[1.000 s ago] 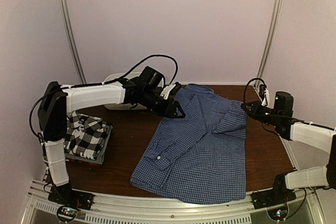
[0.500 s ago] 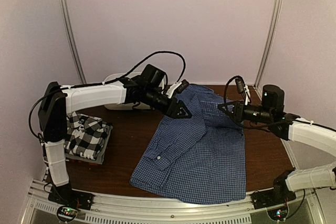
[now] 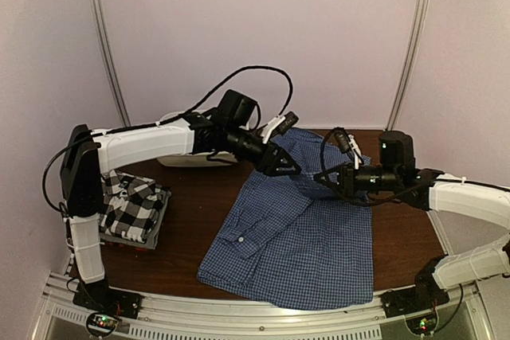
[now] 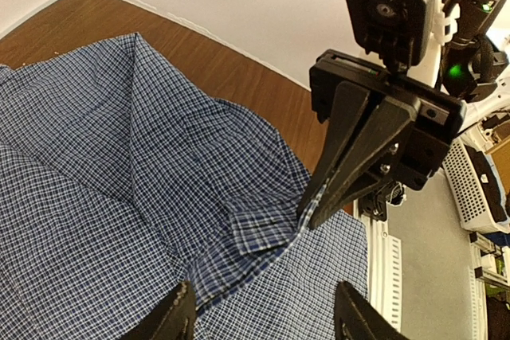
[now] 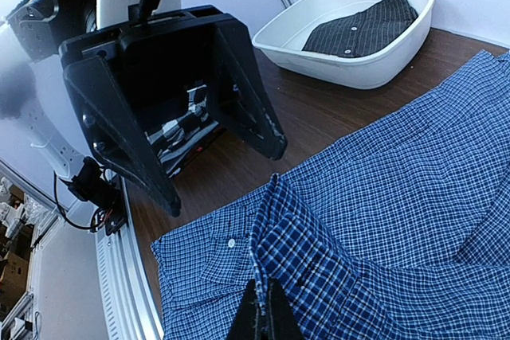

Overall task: Fold and stack the long sleeve shirts
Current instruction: Pass from the right arm to the left, then pick up the 1/3-folded shirt from the center of the board, then fold the 1/3-folded shirt at the center of the board.

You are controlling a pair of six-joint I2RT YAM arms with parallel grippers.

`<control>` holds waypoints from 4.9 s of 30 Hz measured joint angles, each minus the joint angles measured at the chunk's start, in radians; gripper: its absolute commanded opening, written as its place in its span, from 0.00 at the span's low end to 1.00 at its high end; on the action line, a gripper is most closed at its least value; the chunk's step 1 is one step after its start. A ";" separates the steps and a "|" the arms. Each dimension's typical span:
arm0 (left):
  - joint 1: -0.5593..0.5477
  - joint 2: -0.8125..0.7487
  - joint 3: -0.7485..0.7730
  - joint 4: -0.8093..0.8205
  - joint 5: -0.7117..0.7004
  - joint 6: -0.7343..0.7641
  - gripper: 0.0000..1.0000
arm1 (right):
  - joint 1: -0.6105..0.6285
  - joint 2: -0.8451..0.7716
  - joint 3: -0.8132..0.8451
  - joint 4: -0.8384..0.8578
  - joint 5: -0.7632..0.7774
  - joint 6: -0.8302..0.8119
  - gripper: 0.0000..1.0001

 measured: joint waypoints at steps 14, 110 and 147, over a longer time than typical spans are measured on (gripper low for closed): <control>-0.060 0.082 0.039 -0.002 -0.003 0.058 0.46 | 0.041 0.038 0.020 -0.008 0.009 -0.010 0.00; 0.308 0.163 0.369 0.260 -0.201 -0.431 0.00 | 0.768 -0.304 -0.244 -0.851 0.767 0.908 0.27; 0.378 0.292 0.591 0.257 -0.196 -0.410 0.00 | 0.723 0.475 0.197 -0.240 0.638 0.658 0.00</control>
